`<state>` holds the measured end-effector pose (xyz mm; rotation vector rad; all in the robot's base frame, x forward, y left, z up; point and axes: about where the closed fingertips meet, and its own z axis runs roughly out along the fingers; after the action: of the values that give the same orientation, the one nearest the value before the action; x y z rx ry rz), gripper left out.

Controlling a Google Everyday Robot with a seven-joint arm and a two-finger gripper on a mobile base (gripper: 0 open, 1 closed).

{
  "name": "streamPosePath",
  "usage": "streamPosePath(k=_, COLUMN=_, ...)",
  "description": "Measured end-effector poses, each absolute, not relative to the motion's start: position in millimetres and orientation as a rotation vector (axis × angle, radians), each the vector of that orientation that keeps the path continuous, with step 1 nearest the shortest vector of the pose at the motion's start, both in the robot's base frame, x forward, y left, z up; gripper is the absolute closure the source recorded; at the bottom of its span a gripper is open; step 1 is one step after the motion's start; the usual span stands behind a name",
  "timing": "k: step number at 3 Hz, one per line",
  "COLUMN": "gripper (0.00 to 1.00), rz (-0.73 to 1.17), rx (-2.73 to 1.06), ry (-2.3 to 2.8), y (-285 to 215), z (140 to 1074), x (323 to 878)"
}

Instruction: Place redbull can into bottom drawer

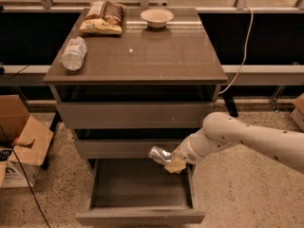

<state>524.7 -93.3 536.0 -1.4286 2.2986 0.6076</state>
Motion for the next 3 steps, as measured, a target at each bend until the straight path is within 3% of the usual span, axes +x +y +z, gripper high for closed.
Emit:
streamPosePath(k=2, gripper=1.0, rz=0.713, rx=-1.414, ry=2.319, y=-83.2, z=430.2, x=513.7)
streamPosePath(k=3, gripper=1.0, rz=0.714, rx=-1.414, ry=2.319, y=-83.2, z=430.1, x=513.7)
